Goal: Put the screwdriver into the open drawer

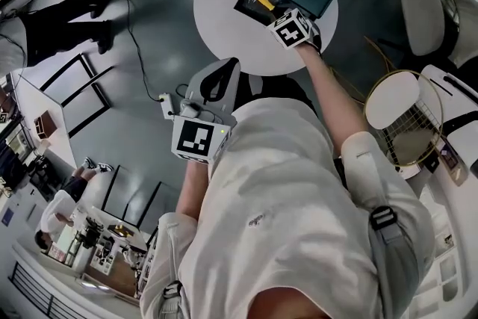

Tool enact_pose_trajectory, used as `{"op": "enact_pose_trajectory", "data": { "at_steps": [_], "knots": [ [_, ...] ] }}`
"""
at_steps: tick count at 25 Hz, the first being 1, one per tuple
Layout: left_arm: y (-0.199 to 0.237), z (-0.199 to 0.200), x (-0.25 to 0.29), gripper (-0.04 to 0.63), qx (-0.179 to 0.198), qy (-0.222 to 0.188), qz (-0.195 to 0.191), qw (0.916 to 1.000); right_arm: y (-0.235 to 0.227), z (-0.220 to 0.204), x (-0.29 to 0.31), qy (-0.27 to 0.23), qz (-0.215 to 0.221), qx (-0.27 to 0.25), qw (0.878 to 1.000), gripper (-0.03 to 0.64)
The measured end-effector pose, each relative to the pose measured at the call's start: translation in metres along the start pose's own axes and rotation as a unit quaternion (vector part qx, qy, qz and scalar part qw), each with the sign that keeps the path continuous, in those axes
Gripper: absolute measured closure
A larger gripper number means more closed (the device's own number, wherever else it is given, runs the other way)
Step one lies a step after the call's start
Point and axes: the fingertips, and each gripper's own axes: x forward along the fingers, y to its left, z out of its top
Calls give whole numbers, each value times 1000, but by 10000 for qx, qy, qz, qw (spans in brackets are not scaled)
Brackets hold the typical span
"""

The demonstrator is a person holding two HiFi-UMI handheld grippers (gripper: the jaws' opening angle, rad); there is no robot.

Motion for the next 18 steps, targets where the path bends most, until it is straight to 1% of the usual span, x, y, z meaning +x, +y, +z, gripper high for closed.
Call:
{"op": "enact_pose_trajectory", "data": {
  "at_steps": [3, 8, 13, 18],
  "knots": [
    [3, -2, -3, 583, -52, -9, 48, 10000, -3, -6, 10, 192, -140, 38, 9997, 552],
    [10, -6, -16, 583, -46, -16, 156, 9999, -11, -7, 17, 341, -356, 99, 9987, 552],
    [15, -9, -27, 583, -63, -32, 264, 9996, -15, -10, 20, 424, -415, 130, 9982, 551],
    [16, -12, -31, 583, -68, -35, 281, 9996, -16, -13, 23, 449, -514, 171, 9975, 549]
  ]
}}
